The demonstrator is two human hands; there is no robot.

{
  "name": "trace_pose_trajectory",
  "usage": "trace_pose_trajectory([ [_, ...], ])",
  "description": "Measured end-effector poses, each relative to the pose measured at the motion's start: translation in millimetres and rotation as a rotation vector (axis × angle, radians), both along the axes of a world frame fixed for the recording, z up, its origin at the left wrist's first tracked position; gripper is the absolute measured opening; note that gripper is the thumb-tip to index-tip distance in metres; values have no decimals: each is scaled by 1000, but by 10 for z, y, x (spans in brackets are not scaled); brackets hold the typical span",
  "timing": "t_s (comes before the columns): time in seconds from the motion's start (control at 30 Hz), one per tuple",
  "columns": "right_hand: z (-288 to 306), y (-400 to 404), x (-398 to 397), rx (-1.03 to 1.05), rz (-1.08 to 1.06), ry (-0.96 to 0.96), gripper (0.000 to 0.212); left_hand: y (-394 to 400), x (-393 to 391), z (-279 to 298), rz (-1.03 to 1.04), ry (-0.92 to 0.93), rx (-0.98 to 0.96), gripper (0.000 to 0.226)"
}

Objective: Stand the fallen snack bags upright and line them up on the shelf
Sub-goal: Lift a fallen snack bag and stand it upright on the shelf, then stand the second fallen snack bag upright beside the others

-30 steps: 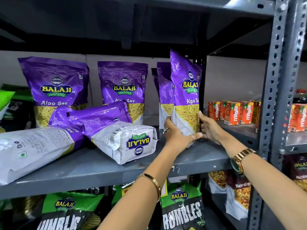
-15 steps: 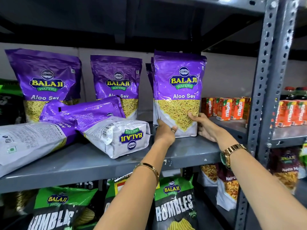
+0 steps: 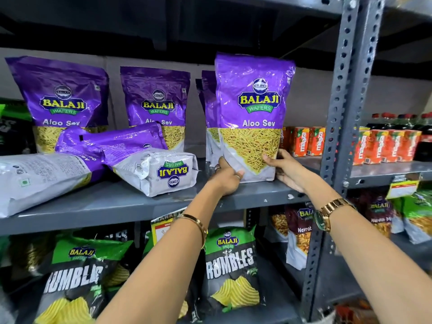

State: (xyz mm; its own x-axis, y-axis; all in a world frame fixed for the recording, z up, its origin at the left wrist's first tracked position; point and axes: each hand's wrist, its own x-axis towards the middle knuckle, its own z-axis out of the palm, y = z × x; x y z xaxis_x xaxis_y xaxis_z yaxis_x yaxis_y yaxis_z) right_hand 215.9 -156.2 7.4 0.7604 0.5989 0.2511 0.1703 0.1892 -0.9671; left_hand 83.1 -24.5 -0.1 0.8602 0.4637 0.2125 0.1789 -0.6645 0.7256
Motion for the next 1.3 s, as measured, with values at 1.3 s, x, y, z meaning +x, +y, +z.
trace_pose_trajectory([
  [1.3,425,1610,-1427,-421,9,-64,40,1121,-1388,165,452,-533,-833,71],
])
